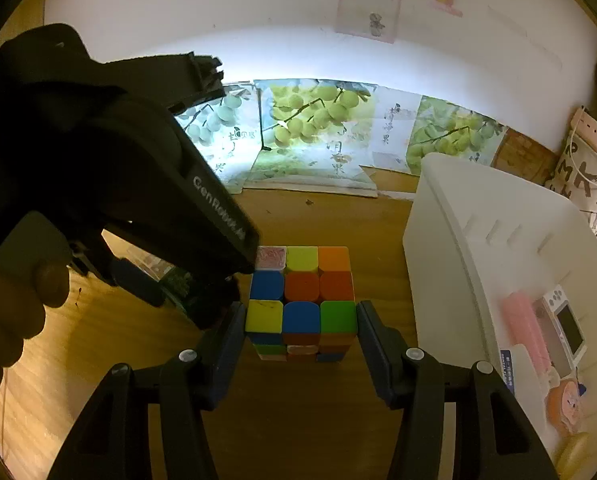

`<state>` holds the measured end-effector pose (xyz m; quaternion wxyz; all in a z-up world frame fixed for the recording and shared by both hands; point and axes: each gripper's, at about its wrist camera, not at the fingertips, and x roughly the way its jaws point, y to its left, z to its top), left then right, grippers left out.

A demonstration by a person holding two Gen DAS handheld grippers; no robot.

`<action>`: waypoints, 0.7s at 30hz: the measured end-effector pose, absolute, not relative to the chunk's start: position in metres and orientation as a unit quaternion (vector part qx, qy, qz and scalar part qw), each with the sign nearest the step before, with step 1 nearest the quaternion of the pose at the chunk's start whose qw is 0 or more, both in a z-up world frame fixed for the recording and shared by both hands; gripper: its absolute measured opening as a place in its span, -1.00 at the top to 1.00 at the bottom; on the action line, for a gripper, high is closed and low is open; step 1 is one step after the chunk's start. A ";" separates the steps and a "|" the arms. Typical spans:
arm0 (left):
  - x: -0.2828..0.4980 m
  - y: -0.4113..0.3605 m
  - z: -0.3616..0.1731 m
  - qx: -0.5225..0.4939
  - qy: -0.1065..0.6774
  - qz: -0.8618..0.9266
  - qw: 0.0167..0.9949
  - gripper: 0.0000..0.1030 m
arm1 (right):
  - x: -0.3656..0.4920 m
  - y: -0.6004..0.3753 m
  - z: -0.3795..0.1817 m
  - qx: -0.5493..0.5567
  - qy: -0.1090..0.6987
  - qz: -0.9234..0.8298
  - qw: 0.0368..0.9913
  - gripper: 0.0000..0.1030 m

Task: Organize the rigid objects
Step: 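Grasp the green gold-capped box with the left tool while the right tool grasps the Rubik's cube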

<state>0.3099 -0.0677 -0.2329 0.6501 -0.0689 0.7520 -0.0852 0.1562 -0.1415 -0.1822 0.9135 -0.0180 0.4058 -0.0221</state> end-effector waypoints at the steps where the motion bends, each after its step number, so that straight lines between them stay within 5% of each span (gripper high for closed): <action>1: 0.310 -0.067 -0.234 -0.076 0.752 -0.085 0.650 -0.07 | 0.156 -0.142 -0.182 -0.018 0.407 -0.022 0.913 -0.09; 2: 0.310 -0.067 -0.234 -0.078 0.751 -0.085 0.650 0.04 | 0.156 -0.142 -0.182 -0.017 0.408 -0.022 0.913 -0.09; 21: 0.274 -0.045 -0.207 -0.081 0.740 -0.100 0.661 0.09 | 0.139 -0.140 -0.175 -0.017 0.414 -0.028 0.910 -0.08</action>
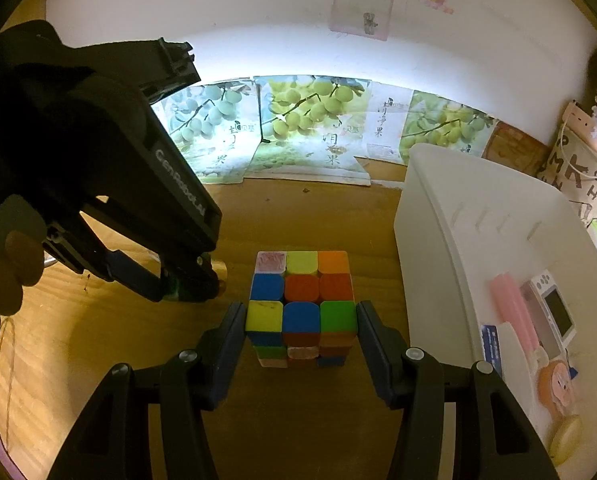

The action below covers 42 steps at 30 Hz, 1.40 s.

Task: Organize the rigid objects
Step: 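Grasp the green gold-capped box with the left tool while the right tool grasps the Rubik's cube, then carry the green box and Rubik's cube into the white tray and open both tools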

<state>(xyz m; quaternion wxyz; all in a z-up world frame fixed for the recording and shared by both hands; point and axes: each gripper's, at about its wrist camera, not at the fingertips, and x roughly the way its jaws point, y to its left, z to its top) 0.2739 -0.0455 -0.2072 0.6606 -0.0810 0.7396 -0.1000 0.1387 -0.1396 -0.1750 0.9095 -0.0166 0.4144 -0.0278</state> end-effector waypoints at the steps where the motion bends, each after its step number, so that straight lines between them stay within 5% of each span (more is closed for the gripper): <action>1: 0.270 -0.043 -0.204 -0.081 0.738 -0.101 0.662 0.09 | 0.136 -0.138 -0.174 -0.017 0.413 -0.028 0.910 -0.08; 21: 0.205 0.001 -0.103 -0.085 0.657 -0.144 0.735 0.09 | 0.074 -0.122 -0.109 -0.025 0.326 -0.032 0.944 -0.08; 42: 0.180 -0.087 -0.063 -0.144 0.611 -0.133 0.767 0.09 | 0.044 -0.235 -0.046 -0.068 0.287 0.020 0.955 -0.08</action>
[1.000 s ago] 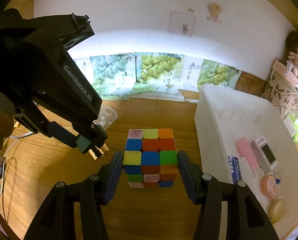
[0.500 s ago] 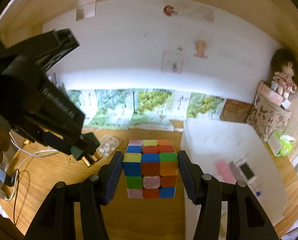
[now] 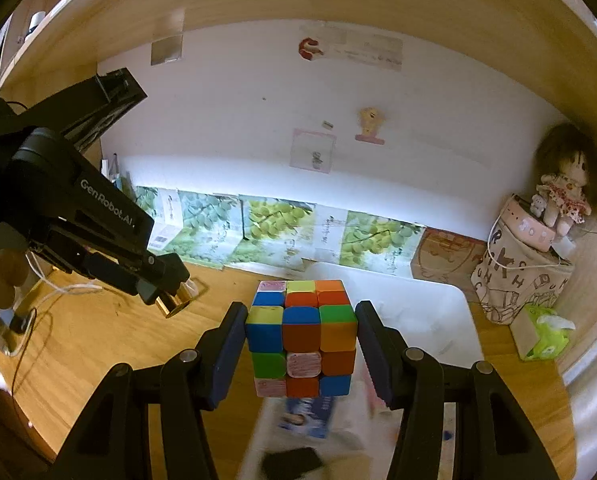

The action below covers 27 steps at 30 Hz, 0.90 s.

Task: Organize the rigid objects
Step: 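Carry the green box and Rubik's cube into the white tray and open both tools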

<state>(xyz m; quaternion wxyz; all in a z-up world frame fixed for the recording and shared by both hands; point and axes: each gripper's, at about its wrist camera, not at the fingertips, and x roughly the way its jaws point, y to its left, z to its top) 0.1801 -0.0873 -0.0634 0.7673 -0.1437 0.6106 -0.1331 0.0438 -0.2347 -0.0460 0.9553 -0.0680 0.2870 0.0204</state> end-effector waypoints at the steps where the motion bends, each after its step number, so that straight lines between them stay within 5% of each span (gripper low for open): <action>1: 0.180 -0.094 -0.063 -0.144 0.610 -0.133 0.767 0.09 | 0.044 -0.241 -0.047 -0.072 0.288 0.023 0.955 -0.08; 27: 0.167 -0.232 -0.104 -0.139 0.631 -0.195 0.738 0.04 | 0.074 -0.352 -0.091 -0.097 0.397 0.055 0.911 -0.09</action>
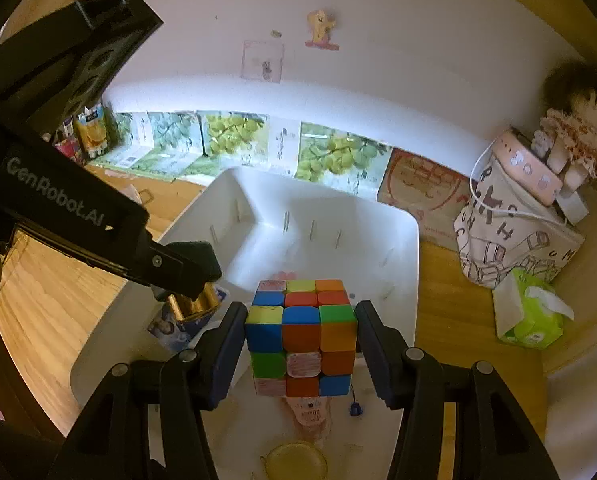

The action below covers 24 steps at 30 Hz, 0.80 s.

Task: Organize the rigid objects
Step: 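Carry the green box and Rubik's cube into the white tray and open both tools, then withdraw both tools from the tray toward the clear plastic box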

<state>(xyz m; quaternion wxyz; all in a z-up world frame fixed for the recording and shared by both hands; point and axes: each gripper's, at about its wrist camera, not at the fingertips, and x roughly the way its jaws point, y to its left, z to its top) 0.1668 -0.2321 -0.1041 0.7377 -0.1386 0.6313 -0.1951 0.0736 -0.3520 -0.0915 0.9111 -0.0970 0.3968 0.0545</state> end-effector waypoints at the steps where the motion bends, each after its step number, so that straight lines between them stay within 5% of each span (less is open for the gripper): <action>1: 0.167 -0.230 -0.103 -0.144 0.626 -0.198 0.740 -0.02 | 0.075 -0.352 -0.093 -0.098 0.400 0.053 0.910 -0.10; 3: 0.167 -0.226 -0.099 -0.142 0.616 -0.197 0.750 -0.47 | 0.074 -0.351 -0.092 -0.099 0.395 0.048 0.912 -0.11; 4: 0.167 -0.223 -0.097 -0.138 0.609 -0.194 0.757 -0.52 | 0.073 -0.349 -0.091 -0.101 0.390 0.046 0.914 -0.13; 7: 0.167 -0.212 -0.091 -0.128 0.593 -0.192 0.771 -0.53 | 0.074 -0.342 -0.090 -0.103 0.386 0.038 0.916 -0.34; 24: 0.137 -0.070 -0.063 -0.058 0.471 -0.207 0.856 -0.53 | 0.104 -0.254 -0.077 -0.046 0.402 -0.003 0.914 -0.48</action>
